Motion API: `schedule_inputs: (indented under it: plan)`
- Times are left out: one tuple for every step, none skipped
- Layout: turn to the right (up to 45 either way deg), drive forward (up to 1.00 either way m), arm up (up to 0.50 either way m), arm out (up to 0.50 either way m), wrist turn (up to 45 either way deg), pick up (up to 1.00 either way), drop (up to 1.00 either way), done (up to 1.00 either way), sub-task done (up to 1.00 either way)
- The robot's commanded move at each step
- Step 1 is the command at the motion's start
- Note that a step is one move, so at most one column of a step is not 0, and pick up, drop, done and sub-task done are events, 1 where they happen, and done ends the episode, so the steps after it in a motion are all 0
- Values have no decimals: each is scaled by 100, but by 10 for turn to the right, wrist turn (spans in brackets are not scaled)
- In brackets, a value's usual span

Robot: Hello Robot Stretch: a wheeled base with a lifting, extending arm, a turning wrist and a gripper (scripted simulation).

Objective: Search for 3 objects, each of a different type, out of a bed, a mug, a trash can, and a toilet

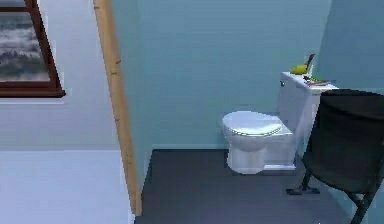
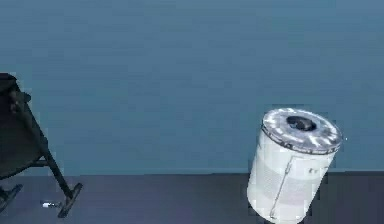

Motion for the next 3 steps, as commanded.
schedule_inputs:
  plan:
    - [180, 0, 0, 0, 0, 0, 0, 0, 0]
    - [30, 0, 0, 0, 0, 0, 0, 0, 0]
    - [0, 90, 0, 0, 0, 0, 0, 0, 0]
